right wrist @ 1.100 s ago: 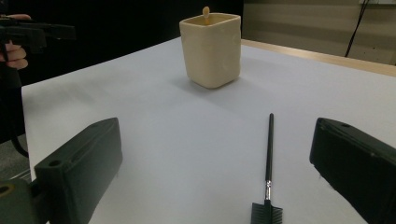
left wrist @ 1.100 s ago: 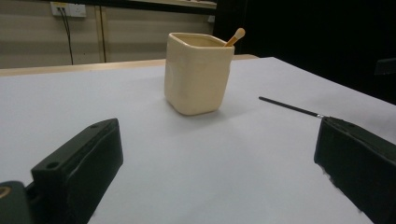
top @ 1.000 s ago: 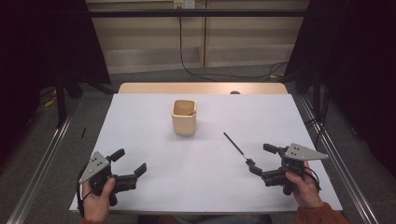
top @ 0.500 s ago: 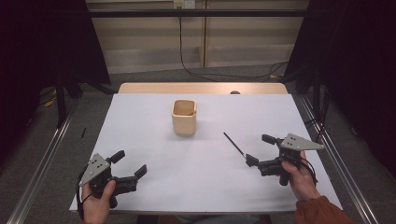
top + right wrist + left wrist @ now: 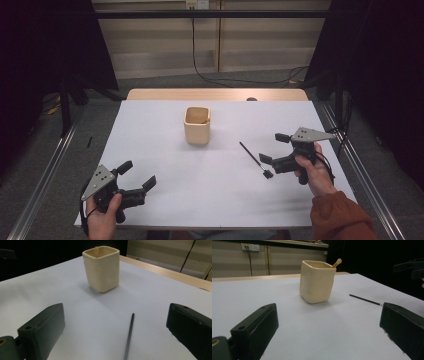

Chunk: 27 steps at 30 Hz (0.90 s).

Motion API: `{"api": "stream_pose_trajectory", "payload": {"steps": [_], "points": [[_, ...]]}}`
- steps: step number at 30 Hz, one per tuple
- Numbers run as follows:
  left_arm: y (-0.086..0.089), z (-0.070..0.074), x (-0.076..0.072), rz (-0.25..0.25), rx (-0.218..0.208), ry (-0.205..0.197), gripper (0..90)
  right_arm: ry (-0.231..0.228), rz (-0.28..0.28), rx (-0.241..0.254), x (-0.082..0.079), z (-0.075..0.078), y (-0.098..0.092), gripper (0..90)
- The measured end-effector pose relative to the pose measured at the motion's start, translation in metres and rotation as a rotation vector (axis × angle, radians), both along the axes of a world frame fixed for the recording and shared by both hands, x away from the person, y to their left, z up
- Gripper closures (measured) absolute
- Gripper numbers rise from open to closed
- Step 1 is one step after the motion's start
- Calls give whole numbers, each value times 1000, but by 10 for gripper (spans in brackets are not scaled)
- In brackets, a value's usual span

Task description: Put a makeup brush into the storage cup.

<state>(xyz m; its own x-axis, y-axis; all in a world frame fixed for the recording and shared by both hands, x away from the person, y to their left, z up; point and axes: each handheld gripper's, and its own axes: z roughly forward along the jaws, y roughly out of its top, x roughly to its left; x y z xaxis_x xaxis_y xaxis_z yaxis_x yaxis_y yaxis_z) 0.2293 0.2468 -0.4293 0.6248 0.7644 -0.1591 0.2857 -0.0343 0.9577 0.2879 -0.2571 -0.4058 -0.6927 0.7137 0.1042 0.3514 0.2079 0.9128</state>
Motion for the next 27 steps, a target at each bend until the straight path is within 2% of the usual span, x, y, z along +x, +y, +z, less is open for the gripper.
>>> {"api": "stream_pose_trajectory", "payload": {"steps": [2, 3, 9, 10, 11, 13, 15, 16, 17, 22, 23, 26, 27], "points": [[0, 0, 1, -4, 3, 0, 19, -6, -6, -2, 6, 3, -1, 9], [0, 0, 1, -5, 3, -2, 19, -26, -3, -27, 11, 3, -2, 3], [-2, 1, 1, -8, 2, -5, 20, -12, -13, -37, 28, 5, 2, 12], [-3, 1, 1, -11, 3, -7, 20, -19, -19, -44, 31, 6, 3, 14], [-3, 1, 0, -10, 5, -7, 20, -7, -4, -64, 38, 11, 4, 9], [-3, 0, 0, -8, 4, -5, 20, 0, -7, -74, 41, 13, 5, 19], [-2, 1, 0, -8, 8, -8, 20, 31, 9, -80, 46, 14, 6, 32], [-2, 1, 0, -8, 6, -8, 20, 57, 13, -102, 49, 13, 7, 27], [-2, 0, 0, -8, 8, -7, 20, 57, 13, -102, 49, 13, 7, 27], [-2, 0, 0, -10, 6, -6, 20, 152, 31, -143, 55, 5, 7, 16], [-3, 0, 0, -13, 5, -4, 20, 172, 34, -170, 56, 4, 7, 16], [-3, 0, 0, -9, 13, -5, 18, 197, 44, -181, 58, 4, 7, 15], [-3, 0, 0, -10, 11, -4, 18, 215, 41, -210, 60, 4, 8, 19]]}}
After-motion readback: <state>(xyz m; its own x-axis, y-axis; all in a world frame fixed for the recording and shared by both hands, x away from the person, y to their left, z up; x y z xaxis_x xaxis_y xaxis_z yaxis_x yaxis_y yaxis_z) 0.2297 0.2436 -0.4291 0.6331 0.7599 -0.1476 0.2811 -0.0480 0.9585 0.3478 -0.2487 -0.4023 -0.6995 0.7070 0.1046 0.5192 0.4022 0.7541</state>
